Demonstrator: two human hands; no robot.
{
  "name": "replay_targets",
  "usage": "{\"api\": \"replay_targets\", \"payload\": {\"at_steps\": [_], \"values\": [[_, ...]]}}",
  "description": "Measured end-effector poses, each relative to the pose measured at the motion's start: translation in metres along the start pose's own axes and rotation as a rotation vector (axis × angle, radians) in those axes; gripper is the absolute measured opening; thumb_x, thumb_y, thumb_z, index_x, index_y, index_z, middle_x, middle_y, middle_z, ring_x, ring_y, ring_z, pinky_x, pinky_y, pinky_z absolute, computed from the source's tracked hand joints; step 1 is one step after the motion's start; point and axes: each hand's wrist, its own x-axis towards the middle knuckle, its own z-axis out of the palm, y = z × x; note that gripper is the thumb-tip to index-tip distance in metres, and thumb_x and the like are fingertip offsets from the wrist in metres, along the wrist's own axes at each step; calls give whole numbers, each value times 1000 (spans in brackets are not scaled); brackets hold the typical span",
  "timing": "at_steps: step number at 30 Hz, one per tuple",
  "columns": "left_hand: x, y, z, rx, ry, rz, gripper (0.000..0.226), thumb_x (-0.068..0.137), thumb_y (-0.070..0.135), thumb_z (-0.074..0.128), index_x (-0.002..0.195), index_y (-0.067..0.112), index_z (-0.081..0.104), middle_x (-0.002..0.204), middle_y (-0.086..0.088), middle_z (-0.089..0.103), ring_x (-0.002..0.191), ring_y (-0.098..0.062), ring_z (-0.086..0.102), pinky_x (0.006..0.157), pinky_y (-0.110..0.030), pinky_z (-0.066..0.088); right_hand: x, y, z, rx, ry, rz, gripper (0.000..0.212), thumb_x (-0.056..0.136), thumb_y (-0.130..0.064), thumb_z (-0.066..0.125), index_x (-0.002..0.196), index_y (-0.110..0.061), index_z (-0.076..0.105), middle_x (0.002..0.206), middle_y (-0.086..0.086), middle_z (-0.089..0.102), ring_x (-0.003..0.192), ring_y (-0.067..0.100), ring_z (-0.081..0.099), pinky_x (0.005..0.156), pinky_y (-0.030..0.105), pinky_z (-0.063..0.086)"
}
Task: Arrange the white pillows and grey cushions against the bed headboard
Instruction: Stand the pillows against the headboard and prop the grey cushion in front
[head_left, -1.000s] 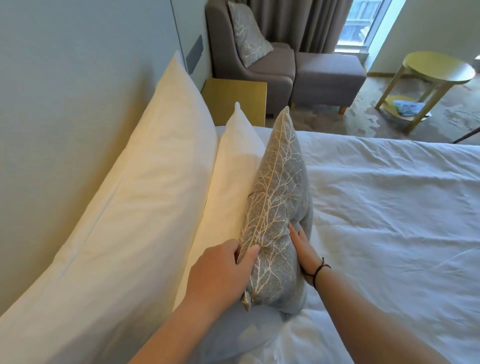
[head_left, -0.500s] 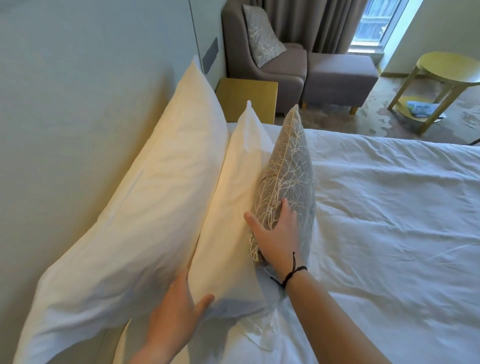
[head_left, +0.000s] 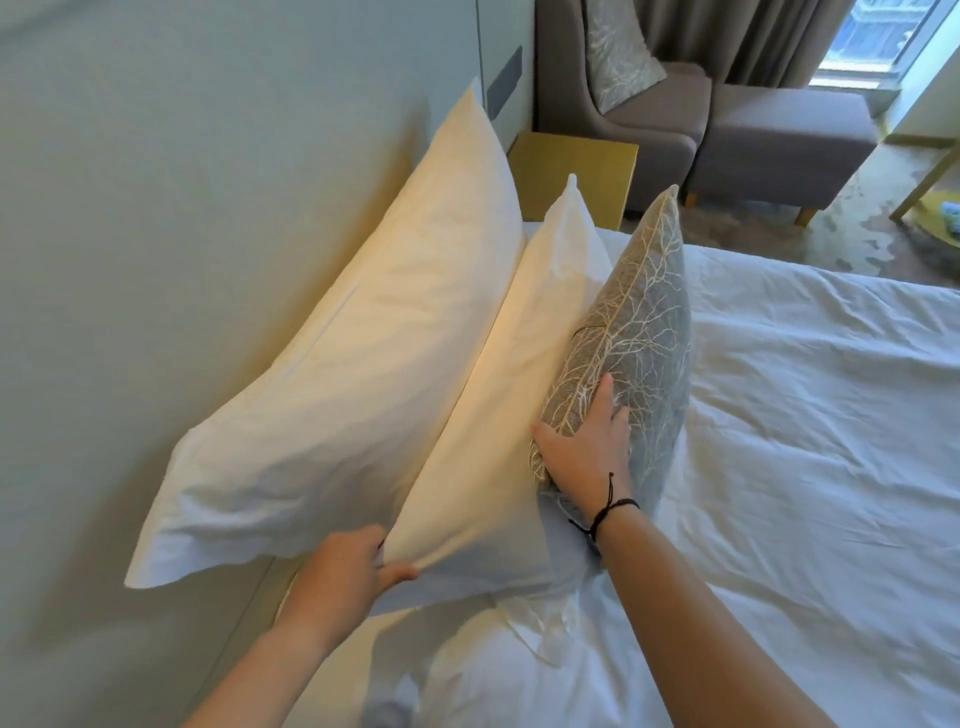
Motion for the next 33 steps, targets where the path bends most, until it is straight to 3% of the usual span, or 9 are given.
{"api": "replay_targets", "payload": {"at_steps": [7, 14, 17, 19, 21, 23, 25, 30, 33], "values": [[-11, -20, -8, 54, -1, 95, 48, 90, 39, 64, 56, 20, 37, 52, 2, 48, 52, -13, 46, 48, -31, 26, -3, 4, -1, 15, -13, -26, 101, 83, -43, 64, 152, -37, -9, 161, 16, -4, 149, 31, 2, 113, 60, 21], [-26, -25, -26, 102, -30, 90, 40, 92, 38, 60, 59, 22, 42, 60, 4, 52, 60, -12, 50, 51, -30, 32, -13, 6, -2, 22, -7, -38, 99, 81, -44, 61, 151, -41, -8, 162, 14, -3, 149, 29, 2, 112, 62, 23], [-42, -18, -45, 82, -41, 59, 32, 91, 43, 60, 68, 23, 53, 69, 7, 59, 66, -10, 55, 60, -33, 45, -14, 8, -9, 8, -21, -41, 101, 79, -55, 62, 151, -42, -7, 162, 13, -4, 149, 31, 2, 111, 63, 22], [-54, -17, -64, 62, 81, 68, 25, 90, 46, 62, 76, 26, 57, 80, 11, 59, 74, -9, 56, 64, -32, 49, -16, 10, -12, -23, -43, -62, 104, 77, -69, 59, 152, -38, -6, 162, 14, -4, 149, 32, 2, 113, 62, 20], [-62, -22, -89, 65, 343, 122, 16, 87, 43, 67, 88, 28, 60, 95, 10, 60, 87, -15, 56, 70, -36, 50, -23, 14, -13, -55, -59, -92, 105, 74, -80, 51, 153, -36, -3, 163, 12, -3, 149, 30, 0, 114, 61, 18], [-64, -33, -114, 120, 587, 148, 24, 83, 35, 72, 102, 24, 61, 107, -1, 61, 97, -27, 54, 75, -40, 51, -34, 19, -12, -58, -64, -119, 102, 74, -84, 46, 153, -37, 0, 163, 9, -3, 150, 25, -3, 116, 58, 16], [-61, -47, -134, 144, 672, 78, 39, 81, 33, 73, 114, 21, 56, 115, -9, 60, 103, -35, 51, 79, -45, 50, -45, 23, -11, -47, -63, -132, 97, 77, -82, 45, 153, -37, 4, 163, 8, -2, 150, 23, -2, 116, 54, 15], [-45, -75, -151, -20, 345, -103, 48, 94, 30, 60, 137, 20, 41, 126, -17, 59, 114, -40, 54, 86, -47, 46, -82, 24, -10, -66, -71, -142, 88, 82, -73, 50, 151, -42, 6, 163, 10, 1, 149, 26, 7, 116, 49, 18], [-41, -88, -155, 23, 366, -63, 18, 100, 29, 44, 105, 18, 57, 95, -15, 67, 79, -33, 60, 65, -39, 48, -105, 30, -12, -66, -44, -164, 88, 80, -72, 52, 150, -45, 6, 163, 9, 2, 149, 25, 6, 116, 48, 17]]}}
